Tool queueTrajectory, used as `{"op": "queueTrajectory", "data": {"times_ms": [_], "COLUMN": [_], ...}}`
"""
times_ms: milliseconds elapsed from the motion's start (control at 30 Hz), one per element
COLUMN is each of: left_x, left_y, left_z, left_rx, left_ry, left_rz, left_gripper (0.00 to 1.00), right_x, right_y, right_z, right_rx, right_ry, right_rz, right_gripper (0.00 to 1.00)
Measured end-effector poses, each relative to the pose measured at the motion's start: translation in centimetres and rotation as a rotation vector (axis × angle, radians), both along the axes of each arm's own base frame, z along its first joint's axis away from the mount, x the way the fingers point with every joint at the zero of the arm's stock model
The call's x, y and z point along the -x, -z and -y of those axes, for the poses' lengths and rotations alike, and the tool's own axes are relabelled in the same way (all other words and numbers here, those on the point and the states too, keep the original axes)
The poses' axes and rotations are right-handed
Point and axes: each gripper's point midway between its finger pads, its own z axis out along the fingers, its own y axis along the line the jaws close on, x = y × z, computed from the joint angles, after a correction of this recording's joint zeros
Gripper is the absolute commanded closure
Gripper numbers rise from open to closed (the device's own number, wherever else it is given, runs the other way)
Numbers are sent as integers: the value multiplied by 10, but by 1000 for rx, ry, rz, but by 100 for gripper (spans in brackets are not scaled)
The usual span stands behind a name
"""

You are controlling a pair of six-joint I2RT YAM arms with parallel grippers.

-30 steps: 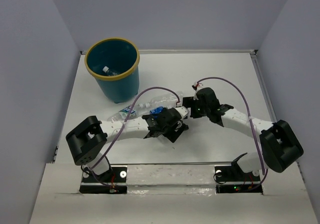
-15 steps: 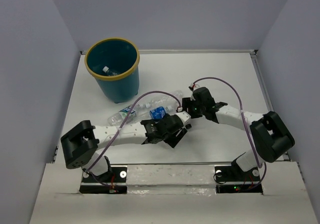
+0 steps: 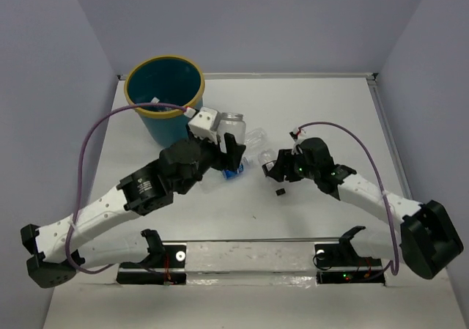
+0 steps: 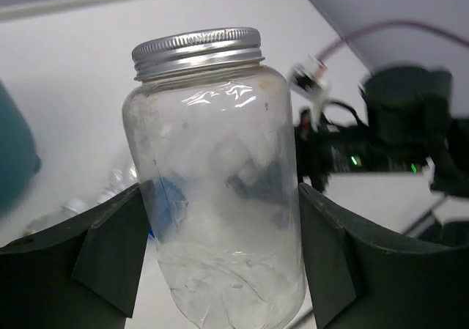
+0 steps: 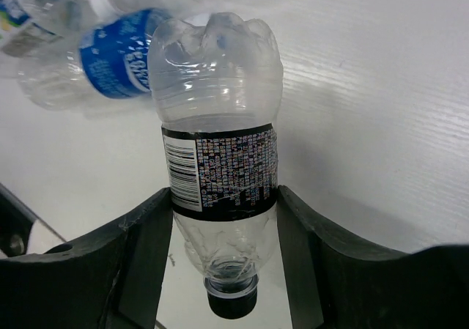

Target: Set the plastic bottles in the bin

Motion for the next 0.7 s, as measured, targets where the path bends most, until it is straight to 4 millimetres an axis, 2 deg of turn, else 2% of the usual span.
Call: {"op": "queueTrajectory", "data": {"times_ms": [100, 133, 200, 333, 433, 467, 500, 533, 600, 700], "left_x": [-39, -61, -104, -167, -194, -202, -208, -214, -223, -231], "left_y": [-33, -43, -58, -66, -58, -55, -52, -48, -47, -42], "left_z": [-28, -48, -86, -134, -156, -162, -169, -174, -184, -194], "left_rx": [76, 93, 97, 71, 38, 27, 19, 11, 8, 4], "left_ry": [-146, -232, -398, -588, -666, -685, -706, -720, -742, -756], "left_rz": [57, 78, 103, 110, 97, 92, 88, 80, 73, 54], "left_gripper": [51, 51, 51, 51, 49, 39, 33, 19, 2, 1], "right_x": [4, 7, 11, 18, 22, 22, 23, 22, 18, 10], "right_y": [-29, -45, -65, -95, -109, -114, -116, -122, -140, -165], "right_z": [-2, -3, -6, -13, -19, -22, -24, -27, -37, -51], "right_rx": [-59, -88, -124, -168, -185, -190, -192, -197, -211, -234], "right_ry": [-11, -17, -30, -59, -77, -85, -90, -98, -114, -134], "right_rz": [68, 109, 154, 200, 215, 219, 220, 225, 243, 276], "right_gripper": [66, 66, 67, 69, 69, 70, 69, 70, 70, 71]}}
